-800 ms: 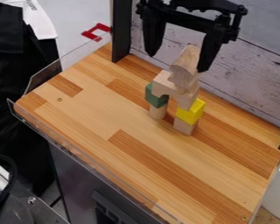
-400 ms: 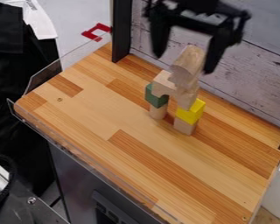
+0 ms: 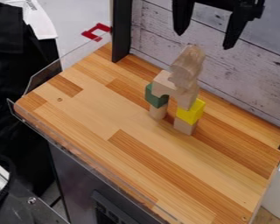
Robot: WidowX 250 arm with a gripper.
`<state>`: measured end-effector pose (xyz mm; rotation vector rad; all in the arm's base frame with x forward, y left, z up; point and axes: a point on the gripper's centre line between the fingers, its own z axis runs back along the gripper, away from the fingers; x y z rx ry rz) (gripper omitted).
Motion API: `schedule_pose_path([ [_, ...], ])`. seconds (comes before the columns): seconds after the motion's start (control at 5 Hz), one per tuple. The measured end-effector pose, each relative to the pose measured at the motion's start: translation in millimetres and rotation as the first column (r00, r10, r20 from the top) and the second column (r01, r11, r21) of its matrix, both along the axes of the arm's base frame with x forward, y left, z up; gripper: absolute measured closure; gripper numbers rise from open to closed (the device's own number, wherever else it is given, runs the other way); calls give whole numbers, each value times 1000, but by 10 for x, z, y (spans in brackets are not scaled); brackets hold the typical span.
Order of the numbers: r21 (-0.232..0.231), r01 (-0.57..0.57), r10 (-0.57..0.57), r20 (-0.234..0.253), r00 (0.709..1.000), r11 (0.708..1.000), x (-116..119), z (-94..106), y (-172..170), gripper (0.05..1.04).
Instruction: Remove the rectangular block from the tower and put it on the left side
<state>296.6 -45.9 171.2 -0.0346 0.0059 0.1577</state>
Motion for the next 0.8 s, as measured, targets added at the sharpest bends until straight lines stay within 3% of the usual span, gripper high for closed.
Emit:
schedule_pose_path([
  [0.2, 7, -2, 2, -41, 999, 1000, -16, -51, 37, 85],
  [0.8, -32, -20, 18, -77, 997, 999, 34, -222, 101, 85],
])
